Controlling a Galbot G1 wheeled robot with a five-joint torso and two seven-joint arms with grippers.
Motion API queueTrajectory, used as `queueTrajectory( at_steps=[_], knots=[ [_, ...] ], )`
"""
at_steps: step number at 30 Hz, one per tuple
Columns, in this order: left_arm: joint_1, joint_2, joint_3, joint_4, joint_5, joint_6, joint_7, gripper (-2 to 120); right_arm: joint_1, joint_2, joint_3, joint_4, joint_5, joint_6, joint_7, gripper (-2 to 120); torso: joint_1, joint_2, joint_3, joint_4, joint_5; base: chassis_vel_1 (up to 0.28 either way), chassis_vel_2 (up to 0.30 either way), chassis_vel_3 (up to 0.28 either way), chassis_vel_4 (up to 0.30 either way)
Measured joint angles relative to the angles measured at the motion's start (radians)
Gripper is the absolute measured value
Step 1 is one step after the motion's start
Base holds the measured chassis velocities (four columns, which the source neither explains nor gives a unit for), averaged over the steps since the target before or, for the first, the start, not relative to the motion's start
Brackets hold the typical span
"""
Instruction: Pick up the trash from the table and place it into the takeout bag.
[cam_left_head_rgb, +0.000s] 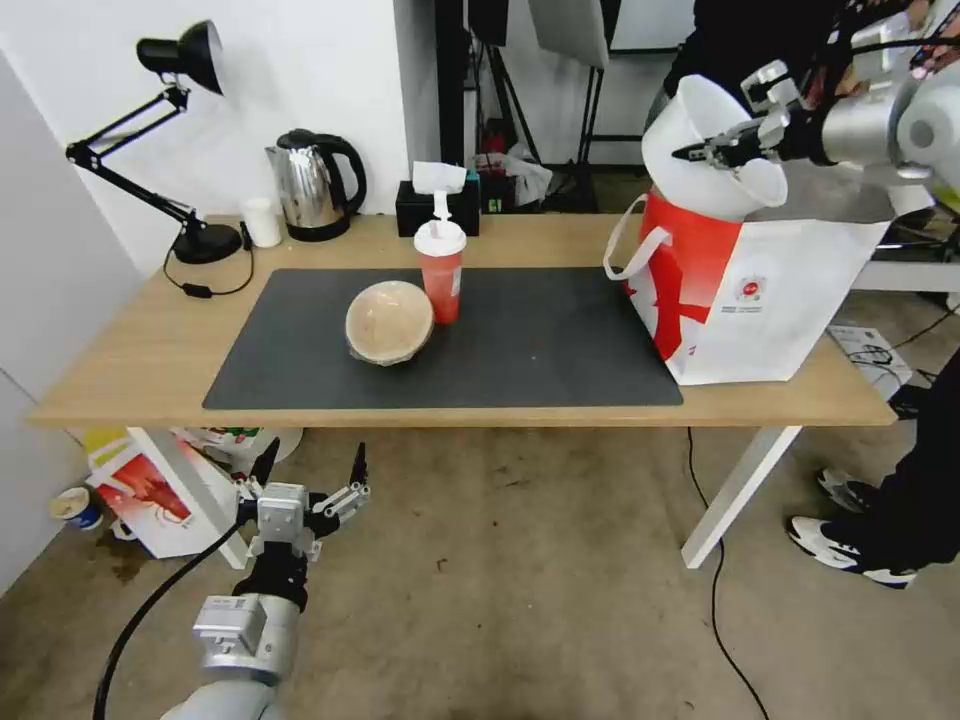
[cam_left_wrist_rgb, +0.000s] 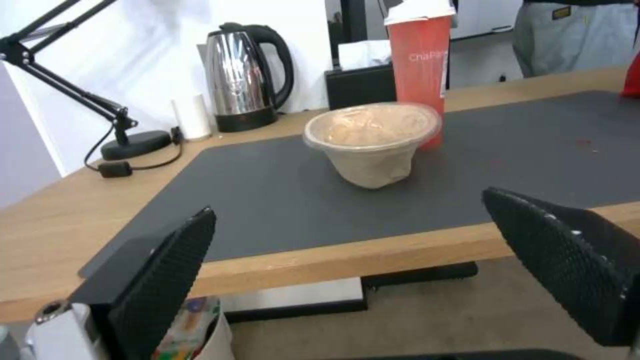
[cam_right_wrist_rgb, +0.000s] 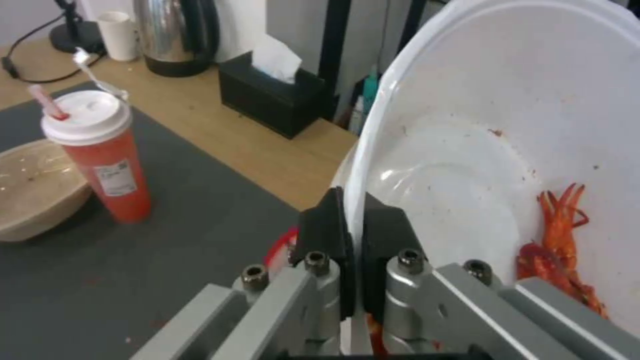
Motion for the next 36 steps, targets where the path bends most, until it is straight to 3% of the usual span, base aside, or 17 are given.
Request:
queueTrajectory(
  at_steps=[36],
  knots=[
    [0.000,0.000,0.000,0.000,0.000,0.000,0.000,100,-0.172,-0.021,0.093,0.075,0.003,0.000,0.009,0,0.000,0.000,0.000,0.0000,-0.0001,0.000,0.000,0.000,0.000]
  ],
)
